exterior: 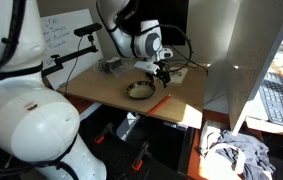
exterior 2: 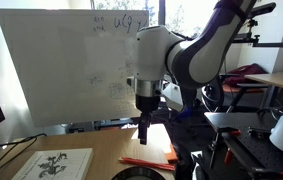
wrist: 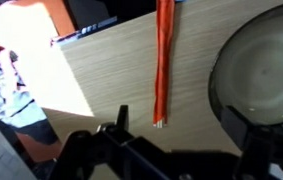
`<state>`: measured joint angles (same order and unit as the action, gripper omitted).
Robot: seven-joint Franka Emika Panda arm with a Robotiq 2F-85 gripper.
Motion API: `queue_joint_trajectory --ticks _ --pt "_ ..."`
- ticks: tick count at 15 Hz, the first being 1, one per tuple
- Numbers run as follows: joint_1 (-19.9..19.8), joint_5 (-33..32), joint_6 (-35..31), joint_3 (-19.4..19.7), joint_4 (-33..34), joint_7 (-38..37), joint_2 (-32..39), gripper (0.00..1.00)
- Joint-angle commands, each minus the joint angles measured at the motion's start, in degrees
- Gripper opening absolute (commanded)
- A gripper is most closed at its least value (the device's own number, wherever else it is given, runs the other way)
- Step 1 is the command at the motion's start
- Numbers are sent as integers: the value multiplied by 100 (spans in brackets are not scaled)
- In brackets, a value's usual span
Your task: Pick up the red object and place it in the bowl
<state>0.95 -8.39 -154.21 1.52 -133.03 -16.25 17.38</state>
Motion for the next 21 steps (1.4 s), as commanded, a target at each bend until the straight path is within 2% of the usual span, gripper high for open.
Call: queue_joint_trajectory --ticks 1,7,13,19,21 --pt "260 93 265 170 482 -173 656 100" --pt "571 263 130 388 688 -453 1367 100" --pt "330 915 -138 273 579 -272 1229 100" --pt "119 981 -145 281 582 -73 1226 100" --pt "-11 998 -152 148 655 222 1296 98"
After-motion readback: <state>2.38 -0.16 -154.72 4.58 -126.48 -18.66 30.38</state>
